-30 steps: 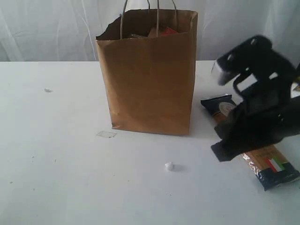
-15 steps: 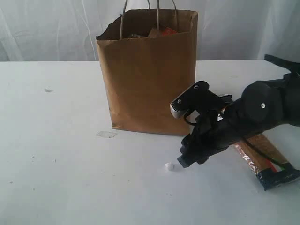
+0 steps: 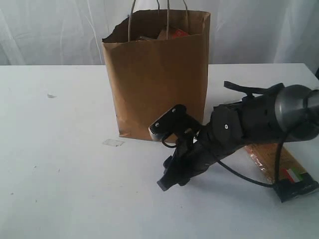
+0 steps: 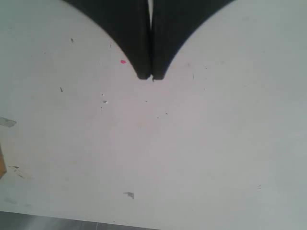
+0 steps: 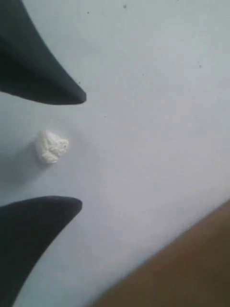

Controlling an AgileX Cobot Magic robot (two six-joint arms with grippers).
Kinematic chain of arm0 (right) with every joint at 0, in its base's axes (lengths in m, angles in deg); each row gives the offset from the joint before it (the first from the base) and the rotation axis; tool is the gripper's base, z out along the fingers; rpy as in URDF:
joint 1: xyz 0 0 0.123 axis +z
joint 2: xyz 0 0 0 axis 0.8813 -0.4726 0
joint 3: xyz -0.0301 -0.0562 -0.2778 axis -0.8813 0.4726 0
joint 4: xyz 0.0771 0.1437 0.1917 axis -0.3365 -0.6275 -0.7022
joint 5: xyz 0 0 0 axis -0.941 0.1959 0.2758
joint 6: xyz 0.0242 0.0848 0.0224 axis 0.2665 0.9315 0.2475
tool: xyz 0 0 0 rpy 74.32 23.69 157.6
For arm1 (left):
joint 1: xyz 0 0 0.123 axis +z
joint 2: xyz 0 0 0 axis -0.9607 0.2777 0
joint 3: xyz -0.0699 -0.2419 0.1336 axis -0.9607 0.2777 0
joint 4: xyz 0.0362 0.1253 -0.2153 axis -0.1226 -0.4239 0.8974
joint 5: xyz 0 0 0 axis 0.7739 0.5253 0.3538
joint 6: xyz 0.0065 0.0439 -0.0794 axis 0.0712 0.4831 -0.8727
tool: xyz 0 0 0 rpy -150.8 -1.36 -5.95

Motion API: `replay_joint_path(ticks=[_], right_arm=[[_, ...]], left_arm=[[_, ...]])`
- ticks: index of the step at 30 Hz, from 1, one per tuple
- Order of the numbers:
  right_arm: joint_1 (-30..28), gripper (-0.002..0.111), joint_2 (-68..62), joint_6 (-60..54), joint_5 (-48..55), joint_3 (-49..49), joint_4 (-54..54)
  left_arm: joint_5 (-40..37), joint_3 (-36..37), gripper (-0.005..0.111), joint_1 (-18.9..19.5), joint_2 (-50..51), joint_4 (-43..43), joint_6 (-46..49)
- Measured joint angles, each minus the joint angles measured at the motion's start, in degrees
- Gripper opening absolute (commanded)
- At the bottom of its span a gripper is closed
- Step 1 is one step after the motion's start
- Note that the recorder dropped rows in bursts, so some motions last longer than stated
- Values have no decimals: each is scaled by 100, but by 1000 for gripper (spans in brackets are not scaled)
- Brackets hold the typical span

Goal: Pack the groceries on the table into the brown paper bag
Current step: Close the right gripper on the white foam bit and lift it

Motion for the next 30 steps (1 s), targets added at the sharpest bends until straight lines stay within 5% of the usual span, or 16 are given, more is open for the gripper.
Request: replay_joint_path(ticks=[8,18,30], right_arm=[[0,43,-237,0,103,0,-9],[0,1,-237,11,222,-87,5],[10,0,501,11,1827,-1001,-20]], left_arm=[[0,0,0,0,0,0,0],[0,0,0,0,0,0,0],[0,0,0,0,0,0,0]])
